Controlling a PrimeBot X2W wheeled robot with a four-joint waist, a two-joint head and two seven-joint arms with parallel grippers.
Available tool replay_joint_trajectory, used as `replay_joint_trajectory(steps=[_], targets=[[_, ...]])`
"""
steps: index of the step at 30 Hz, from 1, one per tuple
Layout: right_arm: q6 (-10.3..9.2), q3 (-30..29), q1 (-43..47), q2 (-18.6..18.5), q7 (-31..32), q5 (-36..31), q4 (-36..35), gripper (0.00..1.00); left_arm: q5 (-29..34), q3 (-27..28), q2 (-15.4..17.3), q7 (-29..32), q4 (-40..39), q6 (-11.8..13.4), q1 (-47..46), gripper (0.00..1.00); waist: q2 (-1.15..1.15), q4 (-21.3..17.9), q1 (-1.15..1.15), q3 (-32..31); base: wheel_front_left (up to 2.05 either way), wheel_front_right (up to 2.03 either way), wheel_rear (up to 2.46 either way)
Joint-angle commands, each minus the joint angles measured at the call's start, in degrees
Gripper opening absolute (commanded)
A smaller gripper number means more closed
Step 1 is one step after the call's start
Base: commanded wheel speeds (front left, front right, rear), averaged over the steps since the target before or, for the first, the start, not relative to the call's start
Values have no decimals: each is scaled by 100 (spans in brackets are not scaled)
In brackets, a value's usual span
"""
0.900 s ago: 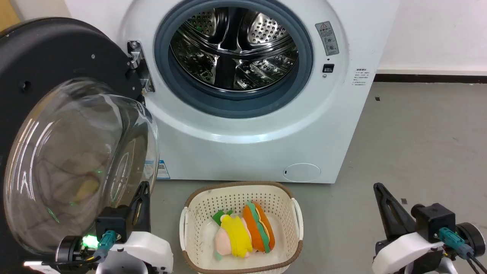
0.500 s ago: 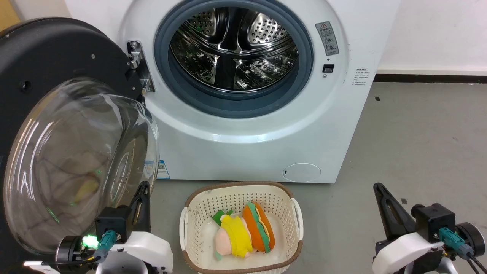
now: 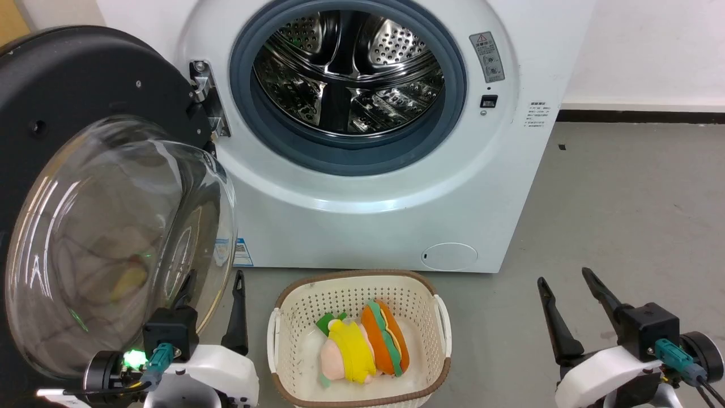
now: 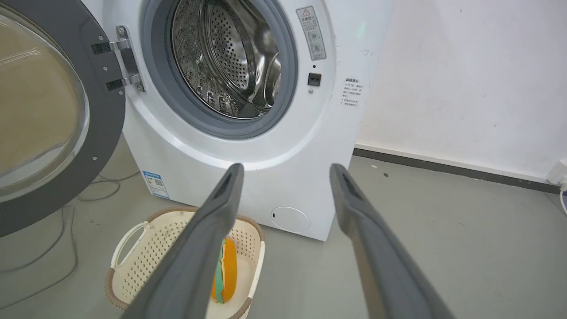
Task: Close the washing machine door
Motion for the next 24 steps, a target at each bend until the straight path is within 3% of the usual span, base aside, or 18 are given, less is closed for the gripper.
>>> replay_joint_trajectory(steps=[1,7,8,9,10,24], targets=[[0,-27,-2,2,-41,37,2,100,-11,-12,0,-45,5,42,-7,100,0,0,0,3,0,0,0],[0,-88,-4,3,-113,114,1,100,-20,-49,0,-118,5,123,-23,100,0,6,0,17,0,0,0],[0,-99,-4,3,-125,127,1,100,-20,-55,0,-130,4,135,-26,73,0,8,0,19,0,0,0],[0,-110,-4,4,-137,141,1,100,-20,-61,0,-142,2,146,-30,20,0,11,0,22,0,0,0],[0,-122,-5,4,-149,154,2,100,-19,-67,0,-153,0,156,-35,0,0,15,0,25,0,0,0],[1,-282,-29,7,-316,343,23,100,-60,-79,43,-321,-264,219,-259,0,0,181,0,103,0,0,0]])
